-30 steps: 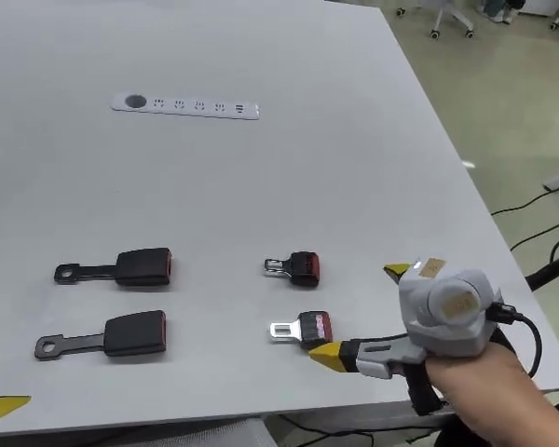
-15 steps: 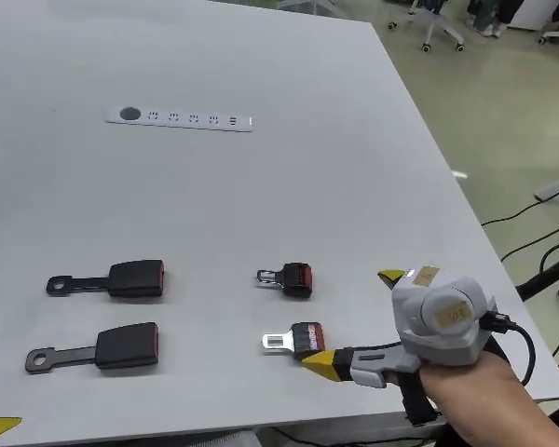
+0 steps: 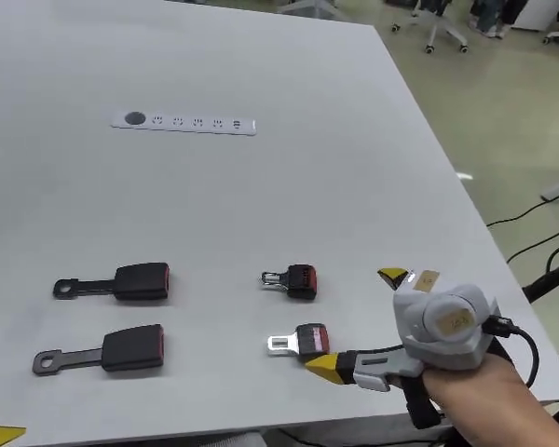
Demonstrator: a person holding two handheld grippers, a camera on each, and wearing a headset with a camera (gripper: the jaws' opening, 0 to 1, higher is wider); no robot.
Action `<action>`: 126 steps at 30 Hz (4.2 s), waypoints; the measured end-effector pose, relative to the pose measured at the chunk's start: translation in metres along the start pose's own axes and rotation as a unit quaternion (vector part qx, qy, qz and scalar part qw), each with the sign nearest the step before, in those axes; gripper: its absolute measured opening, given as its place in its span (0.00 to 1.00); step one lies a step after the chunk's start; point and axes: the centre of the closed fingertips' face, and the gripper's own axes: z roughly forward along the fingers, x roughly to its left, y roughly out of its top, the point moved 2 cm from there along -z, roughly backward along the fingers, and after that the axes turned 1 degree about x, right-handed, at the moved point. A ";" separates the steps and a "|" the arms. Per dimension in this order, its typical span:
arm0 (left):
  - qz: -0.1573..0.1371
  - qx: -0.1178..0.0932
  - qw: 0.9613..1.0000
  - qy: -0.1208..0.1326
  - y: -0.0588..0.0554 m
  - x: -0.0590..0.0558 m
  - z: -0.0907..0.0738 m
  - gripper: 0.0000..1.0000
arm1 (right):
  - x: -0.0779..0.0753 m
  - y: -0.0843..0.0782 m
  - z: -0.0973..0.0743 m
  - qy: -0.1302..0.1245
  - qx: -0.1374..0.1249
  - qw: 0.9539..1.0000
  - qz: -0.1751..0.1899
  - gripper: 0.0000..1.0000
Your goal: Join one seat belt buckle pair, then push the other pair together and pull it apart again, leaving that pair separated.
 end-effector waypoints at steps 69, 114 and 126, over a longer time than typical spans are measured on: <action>-0.018 0.010 1.000 -0.004 0.000 0.009 -0.004 0.97 | 0.006 0.009 0.003 0.049 0.038 0.990 -0.124 0.69; 0.000 0.005 1.000 -0.027 0.004 0.005 0.003 0.99 | 0.014 0.002 0.008 0.075 0.056 0.984 -0.151 0.66; -0.003 0.003 0.998 -0.056 0.019 -0.009 0.020 0.96 | 0.008 0.002 0.008 0.080 0.071 0.979 -0.174 0.60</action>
